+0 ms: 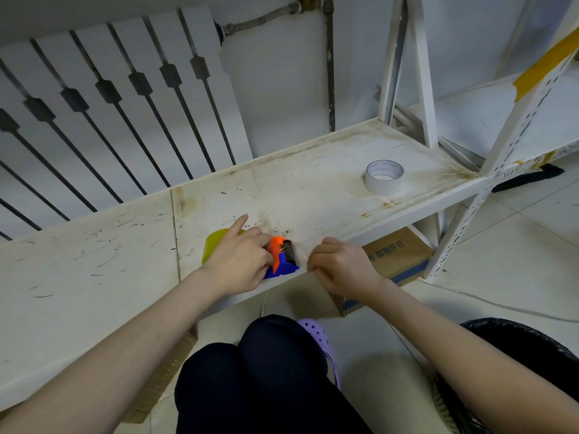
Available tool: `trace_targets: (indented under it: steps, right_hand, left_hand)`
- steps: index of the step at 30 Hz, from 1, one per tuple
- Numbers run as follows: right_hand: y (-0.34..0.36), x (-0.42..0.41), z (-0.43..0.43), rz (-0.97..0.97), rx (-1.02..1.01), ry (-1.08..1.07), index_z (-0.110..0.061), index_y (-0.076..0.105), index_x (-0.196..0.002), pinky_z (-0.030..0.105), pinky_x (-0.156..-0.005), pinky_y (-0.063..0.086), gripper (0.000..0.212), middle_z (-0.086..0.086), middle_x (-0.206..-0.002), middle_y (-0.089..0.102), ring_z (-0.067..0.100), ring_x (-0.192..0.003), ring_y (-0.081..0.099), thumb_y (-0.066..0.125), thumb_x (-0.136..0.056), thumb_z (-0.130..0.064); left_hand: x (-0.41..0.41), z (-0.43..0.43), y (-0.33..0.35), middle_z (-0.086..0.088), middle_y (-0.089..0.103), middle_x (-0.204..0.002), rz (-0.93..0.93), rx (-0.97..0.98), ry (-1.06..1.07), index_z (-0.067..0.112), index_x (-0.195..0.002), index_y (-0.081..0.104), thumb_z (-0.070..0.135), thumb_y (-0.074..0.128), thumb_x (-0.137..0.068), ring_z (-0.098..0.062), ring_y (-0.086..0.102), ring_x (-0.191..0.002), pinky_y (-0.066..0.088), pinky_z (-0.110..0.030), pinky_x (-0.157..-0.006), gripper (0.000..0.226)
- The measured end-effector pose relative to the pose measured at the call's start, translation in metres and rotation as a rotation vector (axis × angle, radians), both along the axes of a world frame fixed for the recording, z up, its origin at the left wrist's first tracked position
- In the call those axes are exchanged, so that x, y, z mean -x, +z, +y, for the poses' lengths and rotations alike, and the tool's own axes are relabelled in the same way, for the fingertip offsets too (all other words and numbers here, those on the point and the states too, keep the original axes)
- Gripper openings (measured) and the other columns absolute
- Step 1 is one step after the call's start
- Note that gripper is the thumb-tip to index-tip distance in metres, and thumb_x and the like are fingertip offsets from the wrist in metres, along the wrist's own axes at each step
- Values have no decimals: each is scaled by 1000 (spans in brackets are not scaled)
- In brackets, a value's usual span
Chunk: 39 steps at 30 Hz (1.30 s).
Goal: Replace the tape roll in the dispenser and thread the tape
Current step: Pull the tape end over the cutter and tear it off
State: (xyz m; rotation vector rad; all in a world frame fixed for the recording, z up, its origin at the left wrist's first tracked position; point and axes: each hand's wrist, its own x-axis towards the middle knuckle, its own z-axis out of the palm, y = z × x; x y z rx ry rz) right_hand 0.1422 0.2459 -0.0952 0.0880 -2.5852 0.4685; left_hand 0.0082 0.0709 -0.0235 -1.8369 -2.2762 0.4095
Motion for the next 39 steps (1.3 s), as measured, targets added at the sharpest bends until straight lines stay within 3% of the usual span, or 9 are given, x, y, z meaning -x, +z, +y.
trace_targets:
  steps: [2,5,8,11,15,20,28,36,39]
  right_hand:
    - [-2,-3,0,-6,237,-188,-17,71,-77,36,-54,54,20,-4,-76,70,11,-69,58,57,-79,-2]
    - [3,1,-2,-143,560,-433,-20,64,-103,34,-69,56,19,-7,-92,66,6,-75,59,52,-89,-18]
    - [13,8,-11,-222,760,-397,-17,53,-121,34,-77,53,37,-4,-106,60,7,-84,58,52,-90,-36]
    - [19,17,-19,-299,938,-408,-15,51,-117,33,-81,51,54,-3,-101,59,12,-92,58,56,-83,-56]
    - [10,30,-25,-278,960,-461,-10,60,-87,29,-65,45,36,-3,-75,61,12,-71,56,65,-81,-45]
    - [5,27,-22,-161,1171,-446,-11,59,-70,41,-72,56,24,0,-60,63,13,-57,59,61,-90,-24]
    - [1,27,-24,-195,1192,-488,-12,59,-66,45,-76,57,26,1,-59,64,16,-60,60,63,-89,-23]
    - [20,21,-26,-57,1065,-507,-11,61,-75,34,-63,52,19,5,-64,66,18,-61,61,61,-89,-24]
    - [25,20,-25,-35,1051,-526,-9,62,-77,39,-67,55,21,6,-65,67,22,-65,65,61,-89,-26]
  left_hand:
    - [0,0,0,5,61,-79,-34,-31,52,28,-77,73,29,49,-74,-20,60,-85,28,-50,-110,25]
    - [-3,6,4,3,62,-93,-139,-148,145,27,-97,70,30,46,-78,-22,59,-96,21,-46,-113,31]
    - [-8,18,10,1,58,-117,-246,-101,276,25,-124,54,45,54,-78,-23,54,-114,17,-46,-115,51]
    - [-10,30,10,-1,55,-122,-207,57,338,20,-129,47,64,60,-68,-24,51,-119,16,-52,-114,76]
    - [-9,44,6,1,58,-106,-207,97,370,21,-107,56,69,64,-59,-22,57,-107,20,-52,-110,68]
    - [-7,54,0,1,62,-104,-244,108,378,22,-100,59,64,67,-63,-21,58,-105,23,-50,-108,57]
    - [-8,49,1,5,61,-102,-179,99,377,23,-104,58,59,65,-68,-18,59,-104,5,-52,-116,51]
    - [-9,40,8,7,58,-119,-267,-32,389,27,-121,52,56,69,-66,-16,54,-115,13,-48,-116,65]
    - [-9,37,11,8,58,-118,-314,-106,389,29,-120,51,55,70,-65,-16,55,-113,17,-47,-115,63]
